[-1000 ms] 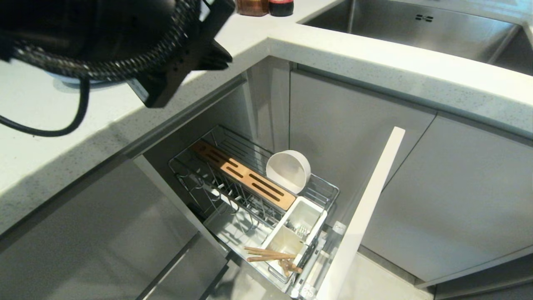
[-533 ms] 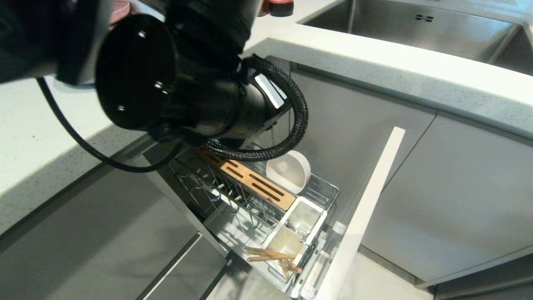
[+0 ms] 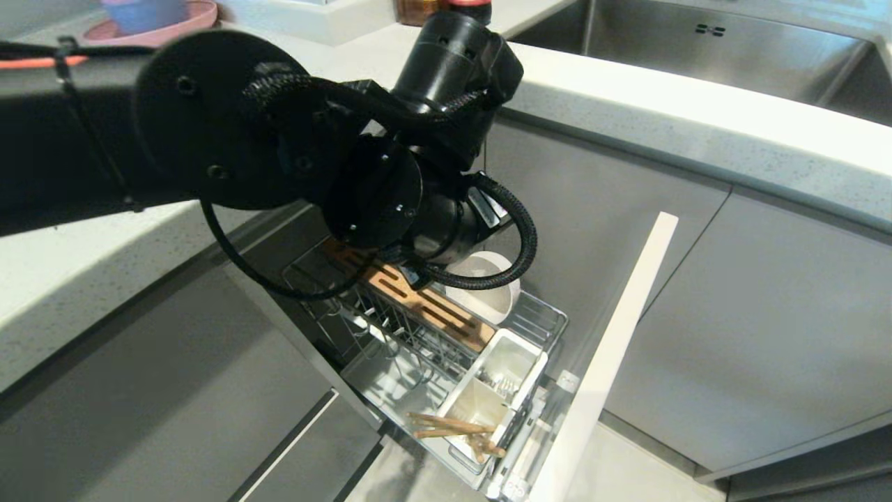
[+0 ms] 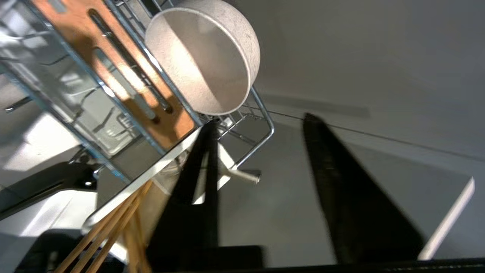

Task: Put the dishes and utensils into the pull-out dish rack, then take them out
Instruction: Take the bowl out of the cupboard

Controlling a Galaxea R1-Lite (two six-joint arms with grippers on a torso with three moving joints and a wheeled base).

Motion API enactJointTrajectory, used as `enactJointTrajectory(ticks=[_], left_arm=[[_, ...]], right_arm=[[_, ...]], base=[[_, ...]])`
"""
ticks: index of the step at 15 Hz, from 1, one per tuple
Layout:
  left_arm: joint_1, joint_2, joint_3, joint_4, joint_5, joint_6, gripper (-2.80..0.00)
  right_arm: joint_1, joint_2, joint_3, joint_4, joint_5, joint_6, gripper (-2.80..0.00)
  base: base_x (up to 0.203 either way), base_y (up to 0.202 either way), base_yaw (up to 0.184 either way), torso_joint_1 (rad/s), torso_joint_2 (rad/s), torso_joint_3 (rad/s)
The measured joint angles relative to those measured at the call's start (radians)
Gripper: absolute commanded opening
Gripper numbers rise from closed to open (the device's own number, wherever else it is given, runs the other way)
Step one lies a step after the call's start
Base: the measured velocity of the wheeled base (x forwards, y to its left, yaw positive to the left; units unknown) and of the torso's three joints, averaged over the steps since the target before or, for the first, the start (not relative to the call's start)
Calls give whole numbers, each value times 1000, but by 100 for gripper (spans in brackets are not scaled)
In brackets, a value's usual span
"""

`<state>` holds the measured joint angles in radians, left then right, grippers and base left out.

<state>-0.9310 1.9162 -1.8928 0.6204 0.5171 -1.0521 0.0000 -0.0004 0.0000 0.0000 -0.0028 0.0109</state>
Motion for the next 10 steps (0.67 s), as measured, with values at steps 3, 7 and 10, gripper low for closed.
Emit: enactJointTrajectory(ticks=[3, 7, 10], left_arm=[[34, 46, -1, -47, -31, 1, 0], [77, 112, -4, -127, -87, 13, 0], [93, 155, -14, -177, -109, 36, 0]], right_arm=[[0, 0, 0, 0, 0, 0, -280], [0, 0, 0, 0, 0, 0, -280], [0, 0, 0, 0, 0, 0, -280]], base=[[0, 0, 0, 0, 0, 0], [0, 0, 0, 0, 0, 0], [0, 0, 0, 0, 0, 0]])
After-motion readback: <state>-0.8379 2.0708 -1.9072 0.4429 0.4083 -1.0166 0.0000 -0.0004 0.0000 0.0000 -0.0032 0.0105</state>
